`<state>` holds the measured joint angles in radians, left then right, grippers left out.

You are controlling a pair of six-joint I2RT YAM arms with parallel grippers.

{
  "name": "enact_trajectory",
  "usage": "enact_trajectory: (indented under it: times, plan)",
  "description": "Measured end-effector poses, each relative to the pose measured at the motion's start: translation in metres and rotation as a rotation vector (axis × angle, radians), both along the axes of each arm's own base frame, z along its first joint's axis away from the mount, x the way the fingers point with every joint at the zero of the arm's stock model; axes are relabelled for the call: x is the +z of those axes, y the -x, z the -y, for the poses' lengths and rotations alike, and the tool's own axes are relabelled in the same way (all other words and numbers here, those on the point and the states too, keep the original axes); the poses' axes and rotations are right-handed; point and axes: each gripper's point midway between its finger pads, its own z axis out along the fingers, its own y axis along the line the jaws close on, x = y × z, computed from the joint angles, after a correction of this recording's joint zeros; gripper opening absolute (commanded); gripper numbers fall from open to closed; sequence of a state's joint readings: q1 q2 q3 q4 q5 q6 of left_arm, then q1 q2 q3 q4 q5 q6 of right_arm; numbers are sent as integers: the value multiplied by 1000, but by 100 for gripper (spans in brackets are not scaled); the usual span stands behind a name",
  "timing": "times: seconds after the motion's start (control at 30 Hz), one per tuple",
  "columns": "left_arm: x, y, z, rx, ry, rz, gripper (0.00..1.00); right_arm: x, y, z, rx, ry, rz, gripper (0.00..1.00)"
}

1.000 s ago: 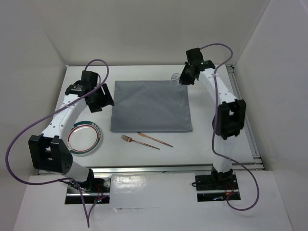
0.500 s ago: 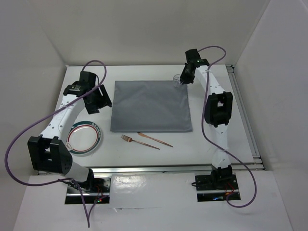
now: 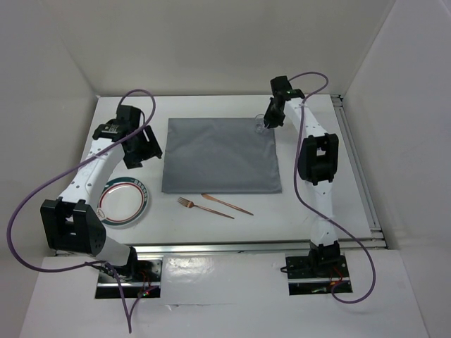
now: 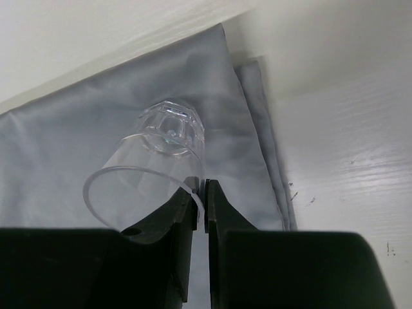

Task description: Set the dinner table for one person

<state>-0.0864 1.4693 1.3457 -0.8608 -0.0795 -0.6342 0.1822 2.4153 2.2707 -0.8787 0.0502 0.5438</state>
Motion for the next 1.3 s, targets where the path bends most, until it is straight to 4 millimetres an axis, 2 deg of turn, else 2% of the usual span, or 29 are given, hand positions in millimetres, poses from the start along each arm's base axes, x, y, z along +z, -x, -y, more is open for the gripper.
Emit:
enact_trajectory:
  times: [0.1, 0.13, 0.17, 0.3, 0.4, 0.5, 0.63, 0.73, 0.8, 0.87, 0.9, 0.97, 1.0, 1.03, 1.1, 1.17, 1.3]
  plan:
    - [-2, 3, -5, 19, -13, -15, 86, -5, 0, 0, 4, 2, -8, 31]
    - [-3, 4, -7, 26, -16, -19, 87, -6, 1, 0, 5, 3, -11, 58]
    - [-5, 5, -9, 32, -19, -26, 87, -7, 1, -1, 4, 0, -13, 67]
    - [-8, 10, -13, 56, -21, -48, 88, -6, 0, -2, 22, -1, -9, 89]
    - [-8, 13, -15, 64, -21, -58, 88, -1, -1, -4, 32, -11, 1, 90]
    - [-7, 16, -18, 78, -20, -58, 88, 13, -2, -7, 44, -24, 25, 90]
    - [-16, 31, -43, 158, -11, -79, 85, 69, 6, -11, 70, -60, 124, 88]
    - [-34, 53, -65, 250, 13, -129, 85, 129, 30, -18, 107, -100, 232, 87]
    - [-44, 69, -75, 314, 30, -157, 85, 166, 51, -33, 155, -134, 320, 84]
    - [-50, 83, -80, 356, 43, -169, 85, 196, 81, -73, 267, -201, 400, 83]
    - [-49, 88, -82, 376, 52, -166, 85, 203, 98, -98, 339, -242, 421, 83]
    - [-43, 92, -86, 401, 59, -142, 85, 205, 137, -159, 512, -338, 432, 83]
    - [-37, 92, -88, 409, 62, -123, 87, 200, 154, -186, 589, -376, 421, 83]
    - [-29, 91, -90, 416, 64, -103, 87, 190, 171, -213, 661, -410, 397, 83]
    - [-8, 82, -92, 410, 73, -52, 87, 158, 208, -272, 810, -467, 315, 83]
    - [26, 65, -91, 369, 86, 42, 88, 123, 237, -315, 909, -497, 237, 83]
    - [92, 40, -88, 295, 99, 232, 88, 45, 294, -374, 1039, -504, 54, 83]
